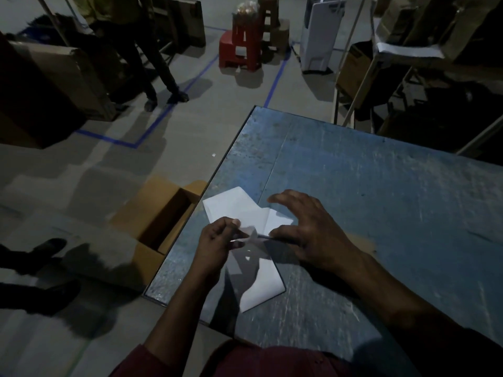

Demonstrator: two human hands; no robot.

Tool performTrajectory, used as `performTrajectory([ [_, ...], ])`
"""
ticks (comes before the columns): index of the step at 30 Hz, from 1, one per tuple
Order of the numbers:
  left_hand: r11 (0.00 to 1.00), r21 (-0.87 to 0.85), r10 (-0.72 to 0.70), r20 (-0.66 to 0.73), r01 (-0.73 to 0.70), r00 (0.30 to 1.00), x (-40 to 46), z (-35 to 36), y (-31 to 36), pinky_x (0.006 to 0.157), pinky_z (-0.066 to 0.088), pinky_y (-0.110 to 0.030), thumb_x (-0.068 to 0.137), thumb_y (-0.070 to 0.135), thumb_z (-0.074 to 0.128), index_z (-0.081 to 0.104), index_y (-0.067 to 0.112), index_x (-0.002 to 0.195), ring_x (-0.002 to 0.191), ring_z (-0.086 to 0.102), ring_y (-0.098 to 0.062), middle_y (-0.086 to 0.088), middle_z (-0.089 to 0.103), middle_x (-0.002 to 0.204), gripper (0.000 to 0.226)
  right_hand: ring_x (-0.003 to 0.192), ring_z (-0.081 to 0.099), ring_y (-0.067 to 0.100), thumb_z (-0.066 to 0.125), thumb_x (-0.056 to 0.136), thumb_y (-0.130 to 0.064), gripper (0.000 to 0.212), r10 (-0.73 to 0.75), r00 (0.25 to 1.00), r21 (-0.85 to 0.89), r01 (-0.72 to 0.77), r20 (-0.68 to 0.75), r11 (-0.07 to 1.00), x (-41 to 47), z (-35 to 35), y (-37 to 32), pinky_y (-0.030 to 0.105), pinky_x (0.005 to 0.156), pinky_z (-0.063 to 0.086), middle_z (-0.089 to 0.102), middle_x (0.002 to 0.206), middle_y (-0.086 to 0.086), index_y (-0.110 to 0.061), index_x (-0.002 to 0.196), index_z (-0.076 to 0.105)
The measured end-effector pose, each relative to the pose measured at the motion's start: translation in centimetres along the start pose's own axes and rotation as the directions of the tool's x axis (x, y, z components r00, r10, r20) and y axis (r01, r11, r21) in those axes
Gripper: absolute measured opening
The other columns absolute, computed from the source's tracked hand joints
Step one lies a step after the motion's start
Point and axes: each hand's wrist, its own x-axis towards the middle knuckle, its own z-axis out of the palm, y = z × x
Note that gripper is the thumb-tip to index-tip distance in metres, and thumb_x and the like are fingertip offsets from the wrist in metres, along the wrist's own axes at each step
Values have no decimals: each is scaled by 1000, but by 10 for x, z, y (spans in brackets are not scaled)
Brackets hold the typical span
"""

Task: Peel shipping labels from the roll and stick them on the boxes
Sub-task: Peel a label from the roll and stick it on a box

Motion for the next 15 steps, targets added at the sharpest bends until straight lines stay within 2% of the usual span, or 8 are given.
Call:
performTrajectory([
  [2, 994, -80, -80, -31, 77, 996, 1, -6, 3, 84, 56, -46, 105, 12, 57, 70, 9, 82, 83, 72, -32, -13, 75, 81, 27, 140, 47, 34, 70, 92, -35, 16, -77, 997, -3, 77, 4, 997, -2, -2, 8, 48, 103, 39, 58, 147, 12, -24, 97, 80],
  [4, 983, -116, -149, -35, 144, 988, 4, -11, 5, 86, 58, -47, 106, 12, 54, 71, 5, 89, 86, 74, -34, -16, 76, 86, 25, 138, 51, 34, 76, 87, -27, 14, -120, 993, -4, 120, 10, 993, -3, -3, 13, 48, 103, 39, 63, 142, 5, -22, 99, 80],
  [7, 964, -173, -216, -74, 200, 974, 11, -18, 8, 75, 62, -39, 110, 14, 45, 69, -1, 106, 87, 76, -33, -20, 75, 99, 29, 131, 60, 32, 72, 86, -16, 14, -135, 989, 28, 137, -52, 990, -6, -3, 18, 48, 100, 44, 74, 125, -3, -18, 98, 80],
  [9, 957, -196, -236, -104, 213, 966, 14, -20, 10, 72, 61, -37, 111, 16, 42, 69, 0, 107, 82, 76, -30, -17, 76, 96, 32, 127, 63, 29, 62, 89, -17, 20, -122, 987, 67, 130, -108, 989, -9, -6, 19, 49, 98, 46, 77, 116, -7, -16, 97, 80],
  [11, 954, -210, -243, -122, 214, 962, 17, -23, 12, 73, 58, -39, 111, 16, 42, 69, 5, 97, 80, 75, -29, -12, 76, 82, 33, 126, 64, 27, 60, 90, -18, 21, -127, 983, 90, 140, -136, 986, -13, -11, 21, 47, 98, 46, 77, 114, -8, -15, 96, 80],
  [13, 945, -230, -268, -141, 231, 953, 20, -26, 11, 67, 52, -38, 110, 14, 44, 68, 6, 93, 74, 72, -28, -10, 73, 74, 31, 127, 64, 25, 64, 87, -15, 18, -152, 979, 69, 163, -135, 984, -16, -18, 23, 45, 100, 44, 77, 114, -8, -15, 95, 80],
  [15, 942, -214, -298, -176, 260, 938, 25, -30, 10, 59, 45, -34, 109, 12, 46, 71, 3, 98, 65, 68, -23, -10, 72, 72, 29, 128, 63, 25, 74, 78, -8, 20, -164, 979, 47, 170, -119, 984, -20, -23, 25, 43, 101, 42, 77, 115, -8, -16, 95, 80],
])
